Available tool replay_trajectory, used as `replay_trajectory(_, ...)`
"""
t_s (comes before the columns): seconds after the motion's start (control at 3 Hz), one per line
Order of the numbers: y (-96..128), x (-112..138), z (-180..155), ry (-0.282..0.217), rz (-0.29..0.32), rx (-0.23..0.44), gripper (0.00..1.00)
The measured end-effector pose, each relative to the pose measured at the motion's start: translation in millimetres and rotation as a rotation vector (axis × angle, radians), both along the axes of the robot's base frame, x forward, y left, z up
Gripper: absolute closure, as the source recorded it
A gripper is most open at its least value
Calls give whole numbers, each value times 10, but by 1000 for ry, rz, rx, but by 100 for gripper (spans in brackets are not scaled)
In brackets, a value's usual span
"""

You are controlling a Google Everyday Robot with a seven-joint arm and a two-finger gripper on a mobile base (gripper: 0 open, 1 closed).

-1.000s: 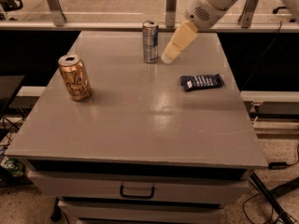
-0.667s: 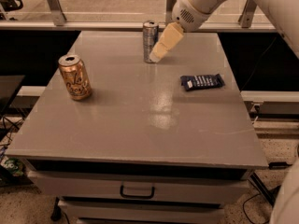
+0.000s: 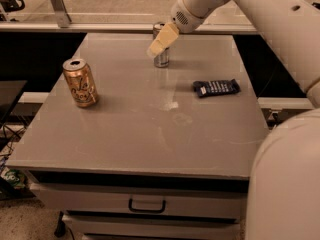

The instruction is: Move redbull can near rxbar blueberry

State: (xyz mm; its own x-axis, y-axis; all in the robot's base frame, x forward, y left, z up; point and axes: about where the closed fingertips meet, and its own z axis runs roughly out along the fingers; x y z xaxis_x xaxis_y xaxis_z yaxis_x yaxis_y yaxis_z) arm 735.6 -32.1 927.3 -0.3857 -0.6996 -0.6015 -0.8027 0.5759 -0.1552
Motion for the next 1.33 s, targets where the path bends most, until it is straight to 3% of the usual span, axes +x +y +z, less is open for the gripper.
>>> replay_trajectory(0.67,90,327,14,-23,-39,63,0)
replay_trajectory(1.33,197,301,78,-9,-8,117,48)
